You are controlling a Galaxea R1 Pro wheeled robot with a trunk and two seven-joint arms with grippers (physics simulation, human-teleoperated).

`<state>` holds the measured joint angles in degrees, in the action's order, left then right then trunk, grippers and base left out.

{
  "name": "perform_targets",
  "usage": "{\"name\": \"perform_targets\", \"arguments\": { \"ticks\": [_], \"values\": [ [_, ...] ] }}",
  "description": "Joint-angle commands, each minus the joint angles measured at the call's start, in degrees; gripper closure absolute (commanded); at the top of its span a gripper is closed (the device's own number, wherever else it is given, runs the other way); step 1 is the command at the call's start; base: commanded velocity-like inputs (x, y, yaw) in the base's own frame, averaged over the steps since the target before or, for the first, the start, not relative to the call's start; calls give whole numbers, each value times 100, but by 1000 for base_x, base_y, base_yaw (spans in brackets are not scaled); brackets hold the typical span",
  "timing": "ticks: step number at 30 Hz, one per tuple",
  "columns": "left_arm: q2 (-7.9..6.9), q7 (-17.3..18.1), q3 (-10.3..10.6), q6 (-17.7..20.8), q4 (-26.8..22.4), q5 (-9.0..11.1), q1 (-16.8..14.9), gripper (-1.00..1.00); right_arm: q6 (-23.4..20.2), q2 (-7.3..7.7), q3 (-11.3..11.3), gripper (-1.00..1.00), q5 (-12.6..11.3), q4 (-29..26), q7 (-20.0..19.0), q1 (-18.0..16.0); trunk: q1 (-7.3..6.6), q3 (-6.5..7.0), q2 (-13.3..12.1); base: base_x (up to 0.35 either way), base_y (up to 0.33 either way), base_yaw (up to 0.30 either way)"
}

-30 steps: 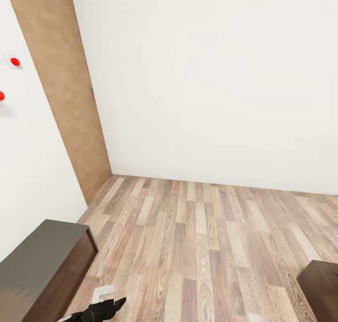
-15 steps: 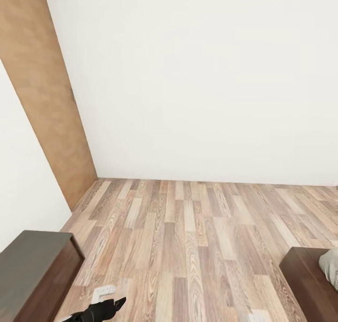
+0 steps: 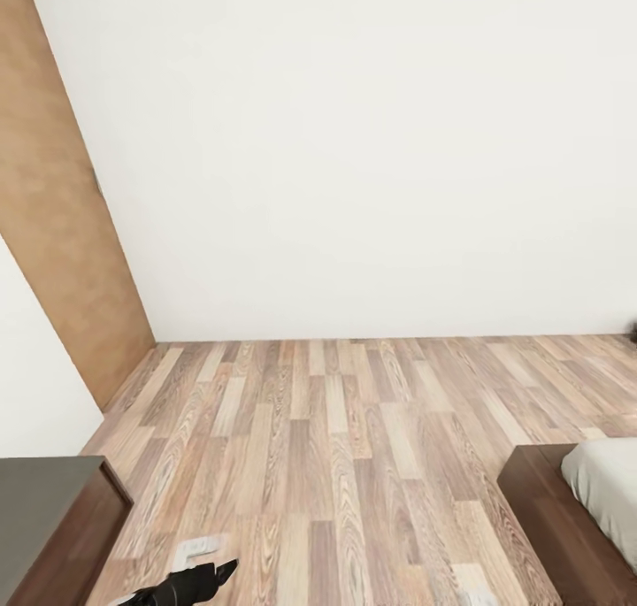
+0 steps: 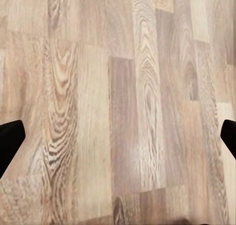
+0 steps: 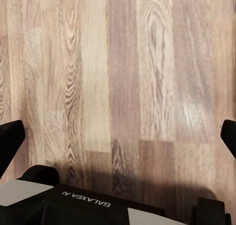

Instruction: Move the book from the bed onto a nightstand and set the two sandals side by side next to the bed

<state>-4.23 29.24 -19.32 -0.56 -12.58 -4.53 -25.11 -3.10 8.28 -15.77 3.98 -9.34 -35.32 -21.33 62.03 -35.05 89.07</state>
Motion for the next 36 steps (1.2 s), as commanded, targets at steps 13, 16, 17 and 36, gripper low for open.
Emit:
{"name": "perform_targets", "arguments": {
  "ticks": [13,16,17,36],
  "values": [
    [1,29,-45,-6,1,-48,-3,-100,-33,-2,-49,-100,42,-7,-31,-3,0,-5,3,142,0,-202],
    [1,29,-45,-6,1,-48,-3,-100,-32,-2,-49,-100,42,-7,-30,-3,0,-5,3,23,0,-204],
    [1,29,-45,-6,1,-48,-3,-100,-32,-2,-49,-100,42,-7,-30,-3,0,-5,3,11,0,-204],
    [1,29,-45,-6,1,-48,-3,-100,-33,-2,-49,-100,42,-7,-31,-3,0,-5,3,1,0,-204]
  ]
}}
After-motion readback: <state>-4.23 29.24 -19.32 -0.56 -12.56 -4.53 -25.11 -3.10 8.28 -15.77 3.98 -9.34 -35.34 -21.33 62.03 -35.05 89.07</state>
